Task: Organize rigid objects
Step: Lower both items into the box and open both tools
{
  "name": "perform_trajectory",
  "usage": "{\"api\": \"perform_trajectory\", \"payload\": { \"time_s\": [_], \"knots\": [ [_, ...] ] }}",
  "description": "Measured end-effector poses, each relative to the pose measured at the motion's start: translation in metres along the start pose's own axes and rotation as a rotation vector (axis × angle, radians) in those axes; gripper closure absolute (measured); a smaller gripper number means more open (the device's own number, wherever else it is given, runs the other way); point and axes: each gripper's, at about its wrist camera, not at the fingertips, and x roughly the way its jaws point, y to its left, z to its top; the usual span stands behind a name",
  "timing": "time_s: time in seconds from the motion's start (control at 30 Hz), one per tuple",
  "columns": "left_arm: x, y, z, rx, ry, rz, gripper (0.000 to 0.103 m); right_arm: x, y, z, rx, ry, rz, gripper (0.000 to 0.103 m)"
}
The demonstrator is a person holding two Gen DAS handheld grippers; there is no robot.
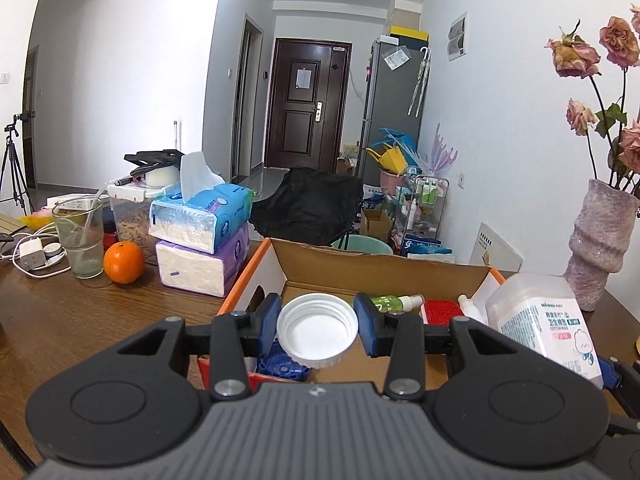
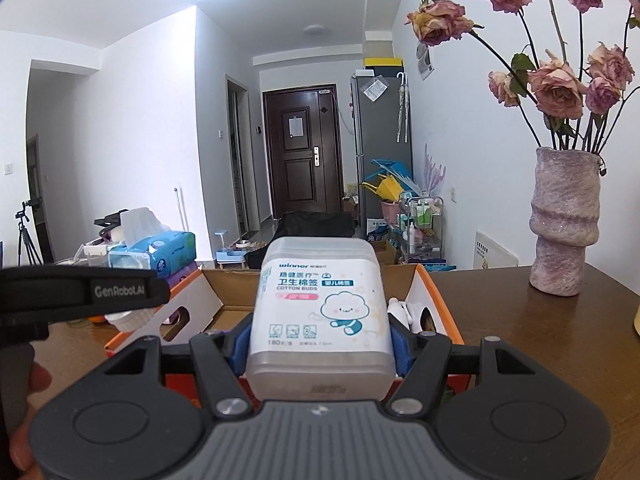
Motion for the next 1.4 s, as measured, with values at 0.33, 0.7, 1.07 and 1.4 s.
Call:
{"api": "perform_trajectory", "payload": {
  "time_s": [0.33, 0.7, 1.07, 1.4],
  "knots": [
    [0.019, -0.004, 0.006, 0.011, 0.005, 0.005, 0.062, 0.022, -0.005, 0.008, 0.006, 0.002, 0.001, 0.04],
    [0.048, -0.006, 0.012, 0.02, 0.011, 0.014, 0.062, 0.052, 0.002, 0.012, -0.03, 0.013, 0.012, 0.04],
    [0.07, -0.01, 0.018, 0.037, 0.016, 0.009, 0.062, 0.074, 0.003, 0.017, -0.061, 0.031, 0.012, 0.04],
    [0.092, -0.006, 0.021, 0.048, 0.039, 0.016, 0.062, 0.095, 0.004, 0.021, -0.093, 0.065, 0.004, 0.04]
  ]
}}
